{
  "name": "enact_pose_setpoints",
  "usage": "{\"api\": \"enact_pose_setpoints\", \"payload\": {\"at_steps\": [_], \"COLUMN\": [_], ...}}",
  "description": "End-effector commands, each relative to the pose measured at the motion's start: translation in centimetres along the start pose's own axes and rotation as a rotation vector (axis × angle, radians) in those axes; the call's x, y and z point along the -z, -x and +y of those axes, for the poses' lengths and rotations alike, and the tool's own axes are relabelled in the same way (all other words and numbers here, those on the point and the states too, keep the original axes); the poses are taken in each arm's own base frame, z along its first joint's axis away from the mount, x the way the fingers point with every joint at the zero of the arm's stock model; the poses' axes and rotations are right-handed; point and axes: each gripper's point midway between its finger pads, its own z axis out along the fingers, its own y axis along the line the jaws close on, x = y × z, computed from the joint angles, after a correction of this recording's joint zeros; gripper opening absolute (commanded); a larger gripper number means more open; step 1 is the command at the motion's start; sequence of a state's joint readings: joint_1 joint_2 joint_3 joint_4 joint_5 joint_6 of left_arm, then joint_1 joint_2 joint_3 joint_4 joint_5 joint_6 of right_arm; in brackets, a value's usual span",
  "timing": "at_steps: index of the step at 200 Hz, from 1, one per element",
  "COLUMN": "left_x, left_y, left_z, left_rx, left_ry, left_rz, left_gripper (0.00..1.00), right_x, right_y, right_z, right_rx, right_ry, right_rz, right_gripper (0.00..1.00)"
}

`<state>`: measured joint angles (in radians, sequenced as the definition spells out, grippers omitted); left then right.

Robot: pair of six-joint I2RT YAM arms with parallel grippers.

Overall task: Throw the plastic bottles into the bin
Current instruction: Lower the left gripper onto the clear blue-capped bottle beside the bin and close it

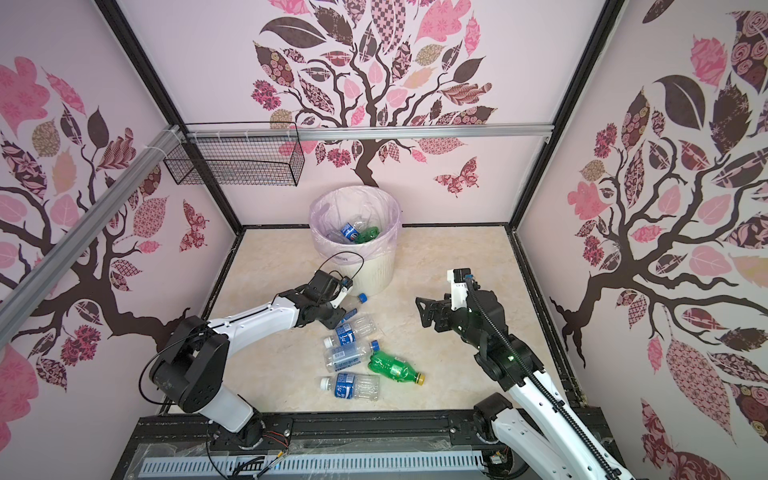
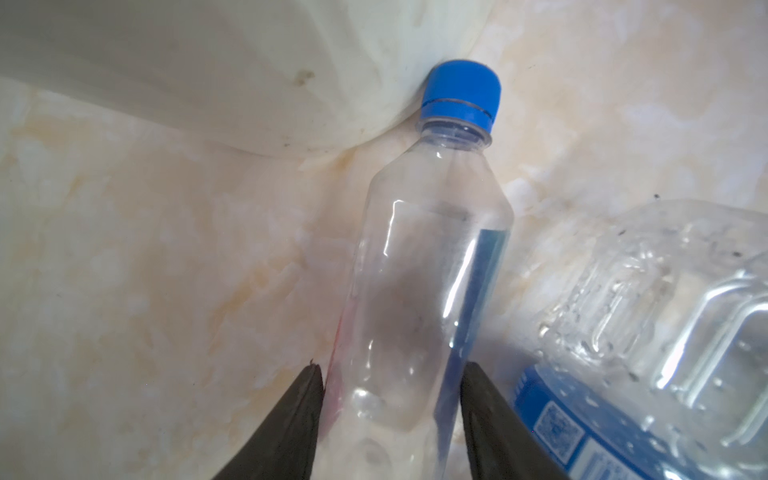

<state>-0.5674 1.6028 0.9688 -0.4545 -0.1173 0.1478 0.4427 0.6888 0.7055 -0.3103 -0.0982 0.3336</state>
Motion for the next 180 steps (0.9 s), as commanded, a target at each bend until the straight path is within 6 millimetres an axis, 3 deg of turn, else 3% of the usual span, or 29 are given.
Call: {"api": "enact_pose_setpoints", "payload": {"at_steps": [1,81,135,164,180], "left_x": [1.1,4.1,4.3,3.9,3.4], "left_y": [-1.3,-3.7,-4.6,-3.9,-3.4], "left_z": [1.4,2.8,2.1,2.3,2.3], "left_rx": [0.046,0.157,0.216,0.226,0.239], "left_ry": [0.065,0.148,0.118,0.126,0.106], "left_rz": [0.057,0.088,0.09,0.064,0.046], "left_gripper": [0.55,0.55,0.58,0.72,0.76], "right_x": [0.1,0.0,-0.1,0.0,0.0], "right_y": [0.0,-0.1,-0.1,-0.1,-0.1], "right_z": [0.0,0.0,0.0,0.0,0.0], "right_rx": [-0.002,-0.004,-0.003,-0.005,-0.004], "right_ry": [0.001,0.003,0.003,0.004,0.006], "right_rz": [-0.004,-0.002,-0.001,-0.001,0.0], "right_gripper": [0.96,0.96,0.96,0.96,0.96]}}
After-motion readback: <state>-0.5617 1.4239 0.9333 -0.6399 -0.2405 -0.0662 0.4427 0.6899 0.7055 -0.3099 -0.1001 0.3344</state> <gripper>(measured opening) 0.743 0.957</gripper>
